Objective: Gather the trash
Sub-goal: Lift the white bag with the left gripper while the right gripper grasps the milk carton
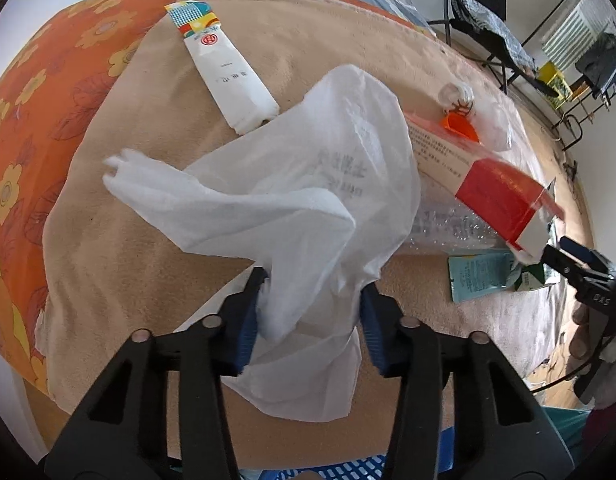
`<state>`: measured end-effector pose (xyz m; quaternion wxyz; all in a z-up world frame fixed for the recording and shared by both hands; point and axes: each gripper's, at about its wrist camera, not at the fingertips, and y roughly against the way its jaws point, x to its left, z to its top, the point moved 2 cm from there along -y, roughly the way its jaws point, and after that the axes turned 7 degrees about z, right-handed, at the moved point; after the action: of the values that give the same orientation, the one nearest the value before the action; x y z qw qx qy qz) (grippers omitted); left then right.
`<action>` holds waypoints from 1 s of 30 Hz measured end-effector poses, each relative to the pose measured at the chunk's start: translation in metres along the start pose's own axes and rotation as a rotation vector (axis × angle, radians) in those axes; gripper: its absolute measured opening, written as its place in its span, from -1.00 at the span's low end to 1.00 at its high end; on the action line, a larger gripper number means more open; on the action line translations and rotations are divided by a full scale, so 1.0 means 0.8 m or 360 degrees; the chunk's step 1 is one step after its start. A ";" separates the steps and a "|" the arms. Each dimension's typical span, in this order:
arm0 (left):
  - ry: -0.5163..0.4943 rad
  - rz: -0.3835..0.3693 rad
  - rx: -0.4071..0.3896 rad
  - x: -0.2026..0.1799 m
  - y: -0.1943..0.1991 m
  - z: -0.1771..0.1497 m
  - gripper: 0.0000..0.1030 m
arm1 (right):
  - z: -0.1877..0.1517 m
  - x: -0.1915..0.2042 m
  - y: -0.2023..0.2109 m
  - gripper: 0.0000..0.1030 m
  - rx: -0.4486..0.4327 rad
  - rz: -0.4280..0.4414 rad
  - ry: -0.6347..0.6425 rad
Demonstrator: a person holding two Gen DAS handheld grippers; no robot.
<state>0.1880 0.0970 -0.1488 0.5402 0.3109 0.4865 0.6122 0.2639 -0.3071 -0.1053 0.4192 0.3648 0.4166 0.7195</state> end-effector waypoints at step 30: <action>0.0147 -0.0095 -0.0245 0.036 0.084 -0.008 -0.64 | -0.023 -0.055 0.068 0.26 -0.0208 0.0091 -0.0188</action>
<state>0.1517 0.1269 -0.0923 0.5576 0.2252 0.4713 0.6452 0.2486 -0.3690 -0.0705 0.4453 0.3901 0.3328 0.7341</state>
